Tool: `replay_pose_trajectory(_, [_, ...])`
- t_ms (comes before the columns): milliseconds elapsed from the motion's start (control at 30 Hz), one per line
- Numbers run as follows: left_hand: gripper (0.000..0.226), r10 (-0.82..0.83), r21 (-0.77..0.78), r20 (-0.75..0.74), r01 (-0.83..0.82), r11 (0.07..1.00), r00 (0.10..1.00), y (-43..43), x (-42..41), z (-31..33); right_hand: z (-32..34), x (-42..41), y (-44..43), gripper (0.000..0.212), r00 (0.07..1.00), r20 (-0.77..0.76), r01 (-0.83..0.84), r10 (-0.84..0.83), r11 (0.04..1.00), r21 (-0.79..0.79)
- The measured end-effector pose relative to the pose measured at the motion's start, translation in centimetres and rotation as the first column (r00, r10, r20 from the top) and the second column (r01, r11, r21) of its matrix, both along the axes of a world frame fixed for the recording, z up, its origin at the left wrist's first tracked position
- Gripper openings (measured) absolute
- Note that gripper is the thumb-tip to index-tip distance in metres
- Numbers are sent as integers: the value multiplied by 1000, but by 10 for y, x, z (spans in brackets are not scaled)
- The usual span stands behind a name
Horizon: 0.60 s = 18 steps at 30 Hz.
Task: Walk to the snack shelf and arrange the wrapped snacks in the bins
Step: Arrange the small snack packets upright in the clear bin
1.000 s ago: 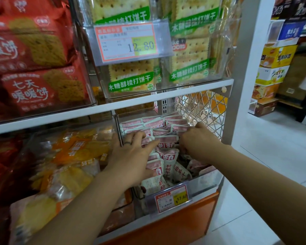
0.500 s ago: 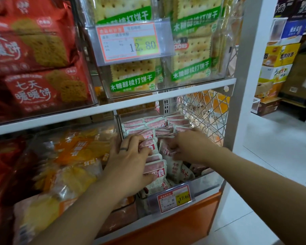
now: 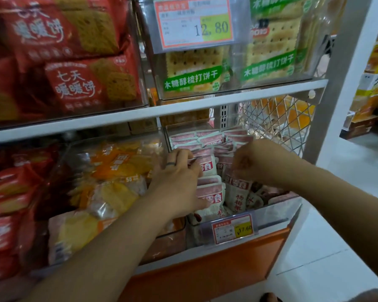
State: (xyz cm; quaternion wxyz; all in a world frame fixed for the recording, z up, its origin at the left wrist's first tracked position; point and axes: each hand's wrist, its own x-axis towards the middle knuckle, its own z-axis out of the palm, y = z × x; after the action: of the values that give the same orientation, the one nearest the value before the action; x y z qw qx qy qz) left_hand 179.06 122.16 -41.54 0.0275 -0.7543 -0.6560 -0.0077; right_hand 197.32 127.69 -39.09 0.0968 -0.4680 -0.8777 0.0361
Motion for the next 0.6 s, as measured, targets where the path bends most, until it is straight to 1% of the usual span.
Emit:
replay_pose_trajectory(33, [63,-3,-12,-8,3,1000,1000,1,0,0,3,0,-3,8,997,-67,-56,48,991,-123])
replay_pose_trajectory(67, [64,-5,-20,-16,5,1000,1000,2,0,0,4,-2,-6,10,992,-82,-114,98,969,-221])
replay_pose_trajectory(133, [68,-9,-23,-29,8,1000,1000,3,1,0,-1,-5,-8,20,987,-26,-159,161,909,-386])
replay_pose_trajectory(167, [71,-10,-19,-35,10,1000,999,3,1,0,-7,-6,-6,17,985,-1,-152,170,878,-454])
replay_pose_trajectory(200, [74,-13,-16,-39,12,1000,999,3,0,-1,-13,-7,-4,12,984,24,-141,176,858,-494])
replay_pose_trajectory(233, [77,-17,-14,-42,17,1000,999,4,0,-1,-17,-8,-2,13,982,36,-142,187,846,-513])
replay_pose_trajectory(300, [79,-26,-25,-50,25,999,998,4,1,-1,-25,-11,2,15,981,1,-164,194,828,-536])
replay_pose_trajectory(400, [71,-22,-73,-50,18,997,998,8,1,2,-27,-15,4,25,982,-60,-182,180,805,-565])
replay_pose_trajectory(467, [60,-20,-139,-35,15,990,999,11,0,5,-23,-12,6,18,980,-88,-195,180,748,-634])
replay_pose_trajectory(500, [53,-29,-164,-31,23,986,999,12,0,6,-22,-9,9,15,981,-124,-195,153,694,-693])
replay_pose_trajectory(533, [47,-43,-178,-31,37,983,999,12,0,6,-21,-6,10,19,982,-165,-183,88,642,-745])
replay_pose_trajectory(600, [42,-72,-194,-34,64,979,997,12,1,7,-23,-6,14,26,981,-188,-128,-45,582,-803])
